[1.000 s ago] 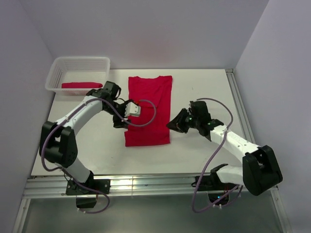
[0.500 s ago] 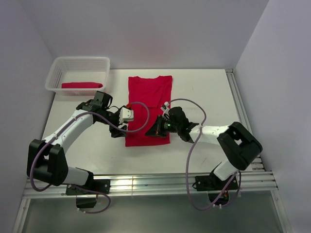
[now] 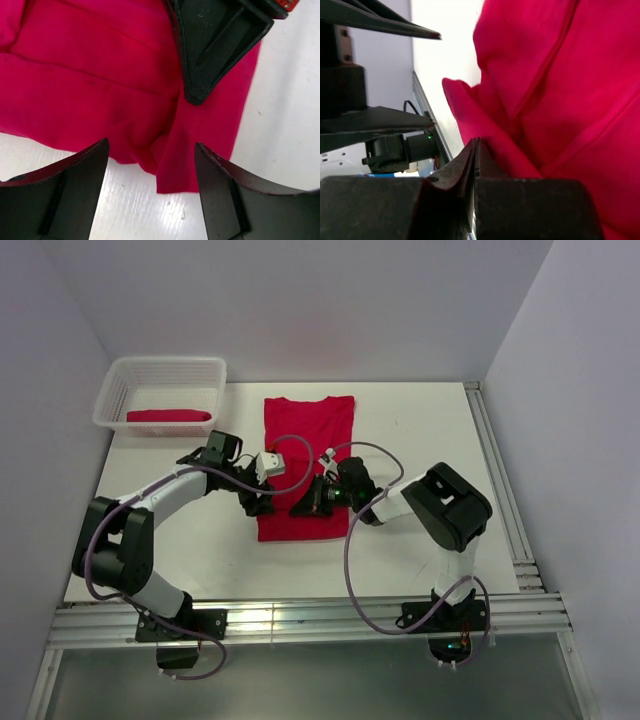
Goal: Roll the t-shirts
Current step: Roll the tshirt
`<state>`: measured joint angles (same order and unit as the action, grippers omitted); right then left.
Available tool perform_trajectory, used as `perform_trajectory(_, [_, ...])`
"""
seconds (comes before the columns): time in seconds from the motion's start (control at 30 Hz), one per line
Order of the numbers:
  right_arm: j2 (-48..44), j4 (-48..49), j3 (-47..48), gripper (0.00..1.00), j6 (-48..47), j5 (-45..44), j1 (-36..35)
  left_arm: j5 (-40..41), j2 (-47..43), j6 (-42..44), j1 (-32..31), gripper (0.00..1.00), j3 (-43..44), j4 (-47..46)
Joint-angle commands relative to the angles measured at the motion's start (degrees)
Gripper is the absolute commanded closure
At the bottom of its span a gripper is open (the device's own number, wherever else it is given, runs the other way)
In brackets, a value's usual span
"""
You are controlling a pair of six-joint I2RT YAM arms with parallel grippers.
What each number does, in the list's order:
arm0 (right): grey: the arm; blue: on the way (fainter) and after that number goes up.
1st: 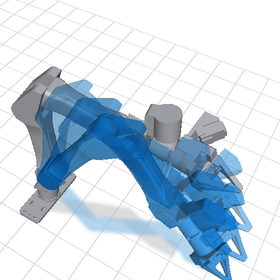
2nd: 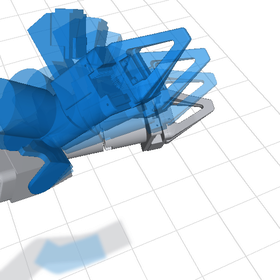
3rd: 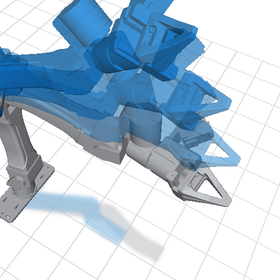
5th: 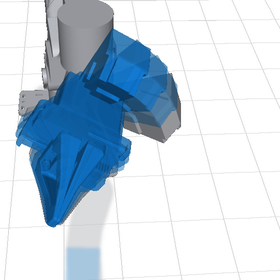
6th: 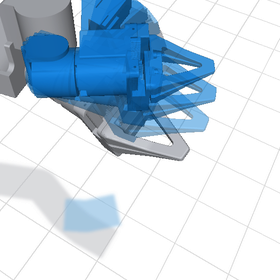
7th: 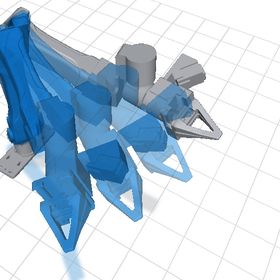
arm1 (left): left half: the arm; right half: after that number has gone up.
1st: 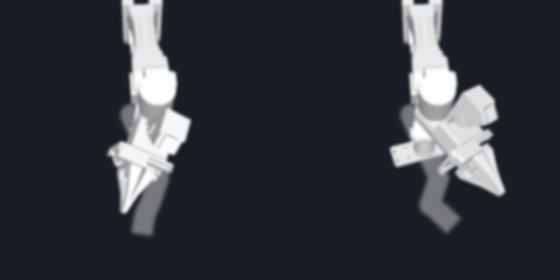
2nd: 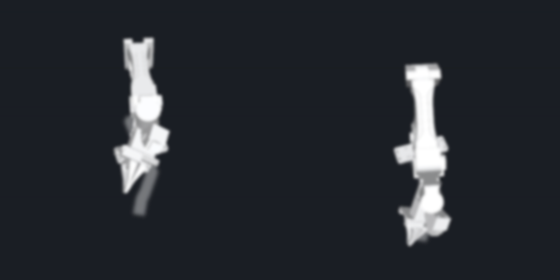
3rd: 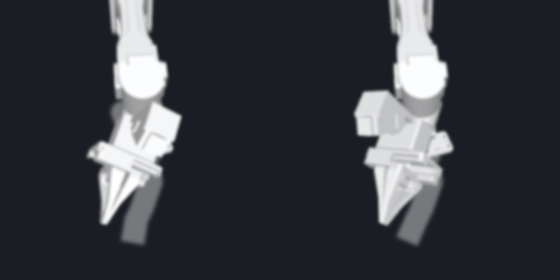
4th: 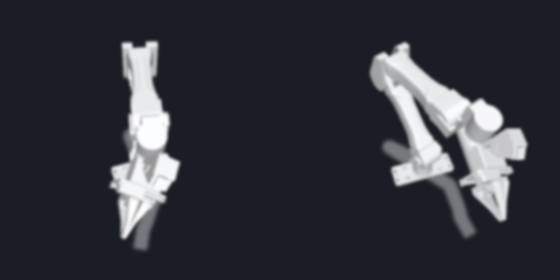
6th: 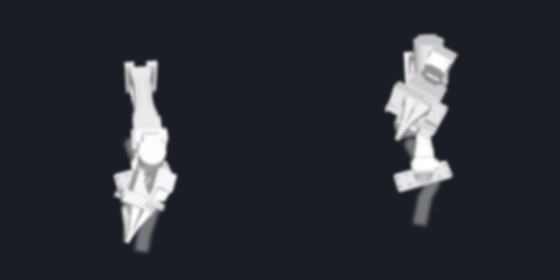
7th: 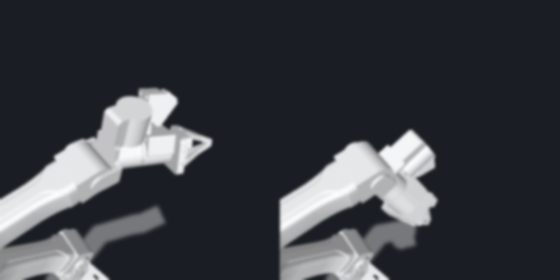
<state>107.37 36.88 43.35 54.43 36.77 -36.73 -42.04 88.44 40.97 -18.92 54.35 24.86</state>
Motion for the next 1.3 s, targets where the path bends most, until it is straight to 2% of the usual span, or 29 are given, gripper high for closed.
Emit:
perform_trajectory(0.0, [2.2, 11.4, -0.6, 1.00, 1.3, 3.4, 2.3, 2.6, 1.9, -5.0, -1.8, 0.26, -0.8, -8.2])
perform_trajectory(0.13, [4.7, 11.8, 2.2, 1.00, 0.1, 5.1, 4.7, 5.0, 4.3, -7.6, -4.2, 0.26, -1.2, -11.4])
perform_trajectory(0.4, [7.2, 9.7, 6.8, 1.00, -3.5, 7.3, 6.3, 7.9, 5.0, -8.9, -5.0, 0.26, -1.1, -12.6])
perform_trajectory(0.6, [-2.8, 0.3, 7.3, 1.00, -10.6, 4.8, 7.2, 9.9, 2.7, -9.7, -5.1, 0.26, -0.6, -11.4])
perform_trajectory(0.77, [-14.7, -9.6, 0.5, 0.96, -17.4, -3.5, 7.2, 9.7, -2.3, -11.2, -4.9, 0.25, -2.4, -11.2])
perform_trajectory(0.87, [-25.1, -13.7, -4.8, 0.87, -20.3, -8.1, 6.8, 10.5, -7.3, -12.6, -4.7, 0.23, -4.1, -11.3])
perform_trajectory(0.9, [-27.2, -15.3, -5.9, 0.81, -22.2, -9.9, 6.4, 10.7, -8.4, -12.8, -4.7, 0.23, -4.6, -11.4])
perform_trajectory(0.97, [-31.5, -22.4, -7.4, 0.74, -24.8, -18.3, 3.6, 11.8, -10.6, -12.2, -4.6, 0.22, -6.9, -11.6])
perform_trajectory(1.0, [-35.5, -24.7, -7.8, 0.45, -26.2, -22.0, 2.3, 12.1, -13.1, -11.7, -4.5, 0.22, -7.8, -11.4])
perform_trajectory(1.03, [-37.3, -28.4, -8.5, 0.28, -26.7, -24.4, 1.0, 12.3, -14.5, -10.7, -4.5, 0.22, -8.6, -11.5])
perform_trajectory(1.07, [-39.0, -30.0, -8.8, 0.23, -27.1, -25.9, -0.2, 12.2, -15.9, -10.1, -4.5, 0.22, -10.5, -11.2])
perform_trajectory(1.1, [-41.7, -31.6, -9.1, 0.00, -26.9, -29.4, -1.5, 12.1, -18.5, -9.3, -4.4, 0.22, -11.3, -10.8])
perform_trajectory(1.27, [-50.5, -41.1, -11.1, 0.00, -26.8, -39.5, -5.7, 8.5, -26.6, -1.5, -4.4, 0.23, -15.7, -4.7])
